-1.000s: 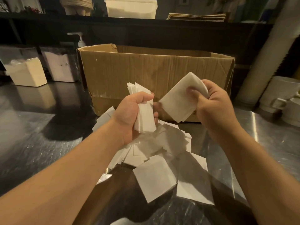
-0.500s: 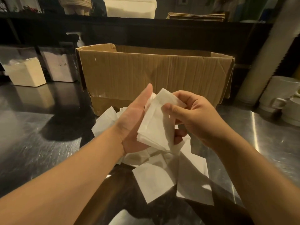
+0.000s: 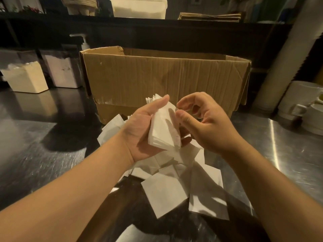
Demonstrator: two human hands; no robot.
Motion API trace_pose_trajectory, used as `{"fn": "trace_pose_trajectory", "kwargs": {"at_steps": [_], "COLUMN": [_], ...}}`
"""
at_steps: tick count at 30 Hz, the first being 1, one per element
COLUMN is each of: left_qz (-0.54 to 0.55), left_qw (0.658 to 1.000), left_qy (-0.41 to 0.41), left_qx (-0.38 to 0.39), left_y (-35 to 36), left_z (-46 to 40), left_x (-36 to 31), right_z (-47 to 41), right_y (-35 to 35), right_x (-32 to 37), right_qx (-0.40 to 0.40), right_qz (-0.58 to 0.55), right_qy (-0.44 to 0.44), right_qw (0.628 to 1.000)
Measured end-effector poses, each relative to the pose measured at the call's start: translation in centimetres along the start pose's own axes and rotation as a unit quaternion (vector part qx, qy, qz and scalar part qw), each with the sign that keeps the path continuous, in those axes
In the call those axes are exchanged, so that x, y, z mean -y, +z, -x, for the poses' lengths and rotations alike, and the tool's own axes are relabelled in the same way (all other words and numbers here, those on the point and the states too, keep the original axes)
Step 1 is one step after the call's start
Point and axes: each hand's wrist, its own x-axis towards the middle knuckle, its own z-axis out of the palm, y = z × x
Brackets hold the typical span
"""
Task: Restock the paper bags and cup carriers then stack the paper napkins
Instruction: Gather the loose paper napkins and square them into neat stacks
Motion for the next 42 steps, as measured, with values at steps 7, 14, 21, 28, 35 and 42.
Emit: {"fn": "trace_pose_trajectory", "kwargs": {"at_steps": [7, 14, 21, 28, 35, 42], "left_qz": [0.055, 0.053, 0.031, 0.027, 0.044, 0.019], "left_qw": [0.996, 0.994, 0.994, 0.995, 0.994, 0.994], "left_qy": [0.016, 0.012, 0.006, 0.004, 0.001, 0.012], "left_qx": [-0.063, -0.095, -0.1, -0.099, -0.1, -0.105], "left_y": [-0.9, -0.8, -1.0, -1.0, -1.1, -0.7], "left_z": [-0.4, -0.5, -0.7, -0.8, -0.8, -0.6], "left_x": [-0.6, -0.5, -0.5, -0.6, -0.5, -0.6], "right_z": [-1.0, -1.1, -0.5, -1.2, -1.1, -0.6], "right_y": [-1.2, -2.5, -2.6, -1.6, -2.0, -4.7], "right_x": [-1.3, -1.5, -1.4, -0.9, -1.4, -0.5], "right_qx": [0.046, 0.213, 0.281, 0.267, 0.084, 0.205], "right_qz": [0.061, 0.229, 0.216, 0.234, 0.11, -0.305], "right_qy": [0.184, 0.264, 0.228, 0.223, 0.215, 0.146], "right_qw": [0.98, 0.912, 0.907, 0.908, 0.967, 0.918]}}
